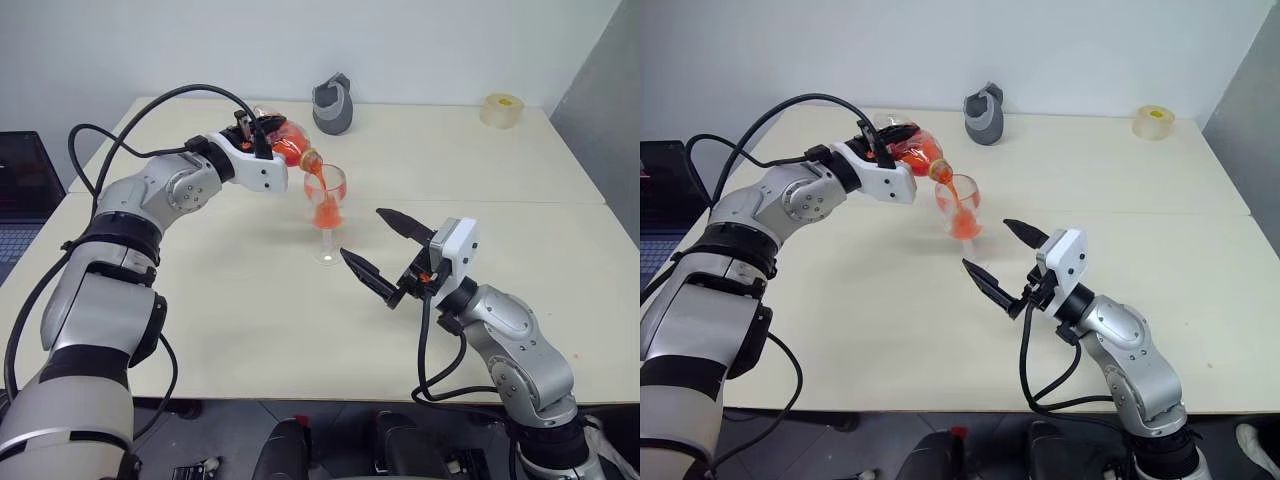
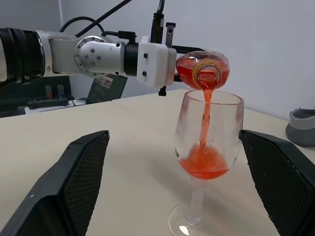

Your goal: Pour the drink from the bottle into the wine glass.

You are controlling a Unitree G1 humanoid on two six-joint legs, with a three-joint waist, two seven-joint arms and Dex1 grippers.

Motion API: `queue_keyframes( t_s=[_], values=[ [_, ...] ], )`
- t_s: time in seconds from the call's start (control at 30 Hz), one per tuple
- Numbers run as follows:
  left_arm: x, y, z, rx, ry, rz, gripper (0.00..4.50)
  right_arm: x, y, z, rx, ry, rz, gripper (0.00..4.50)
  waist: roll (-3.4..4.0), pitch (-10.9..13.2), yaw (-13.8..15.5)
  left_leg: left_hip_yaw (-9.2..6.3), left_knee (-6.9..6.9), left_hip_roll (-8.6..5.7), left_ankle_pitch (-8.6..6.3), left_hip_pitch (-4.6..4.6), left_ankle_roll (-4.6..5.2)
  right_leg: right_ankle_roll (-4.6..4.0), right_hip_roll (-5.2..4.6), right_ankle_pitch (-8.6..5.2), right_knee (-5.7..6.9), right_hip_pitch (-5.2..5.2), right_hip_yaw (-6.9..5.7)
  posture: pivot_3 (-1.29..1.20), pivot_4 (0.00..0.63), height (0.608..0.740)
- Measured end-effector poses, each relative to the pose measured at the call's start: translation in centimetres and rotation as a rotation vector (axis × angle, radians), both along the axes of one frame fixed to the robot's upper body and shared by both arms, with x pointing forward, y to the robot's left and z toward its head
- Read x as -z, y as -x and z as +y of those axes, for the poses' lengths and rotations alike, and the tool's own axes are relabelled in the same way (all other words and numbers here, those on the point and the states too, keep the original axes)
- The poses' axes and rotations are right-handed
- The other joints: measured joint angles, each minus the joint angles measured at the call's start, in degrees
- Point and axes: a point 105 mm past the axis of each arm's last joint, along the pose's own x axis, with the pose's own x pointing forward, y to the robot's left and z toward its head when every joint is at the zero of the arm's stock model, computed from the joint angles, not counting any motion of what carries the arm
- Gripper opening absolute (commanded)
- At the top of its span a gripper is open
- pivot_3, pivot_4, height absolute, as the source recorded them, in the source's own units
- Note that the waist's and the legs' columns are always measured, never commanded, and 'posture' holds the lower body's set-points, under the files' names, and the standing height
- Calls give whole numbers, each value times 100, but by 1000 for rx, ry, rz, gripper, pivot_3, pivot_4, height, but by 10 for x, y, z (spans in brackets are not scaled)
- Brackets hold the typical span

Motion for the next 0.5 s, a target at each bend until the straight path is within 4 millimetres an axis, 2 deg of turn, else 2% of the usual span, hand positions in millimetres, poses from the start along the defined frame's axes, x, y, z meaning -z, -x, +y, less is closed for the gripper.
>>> queue_keyframes(
  t_s=[0.5],
  values=[
    [1, -1, 1, -4, -3, 1, 770, 2, 0, 0, 11, 4, 7, 4500, 0, 0, 0, 0, 1, 0, 0, 0, 0, 0, 0, 0, 1, 0, 0, 0, 150, 740]
  ],
)
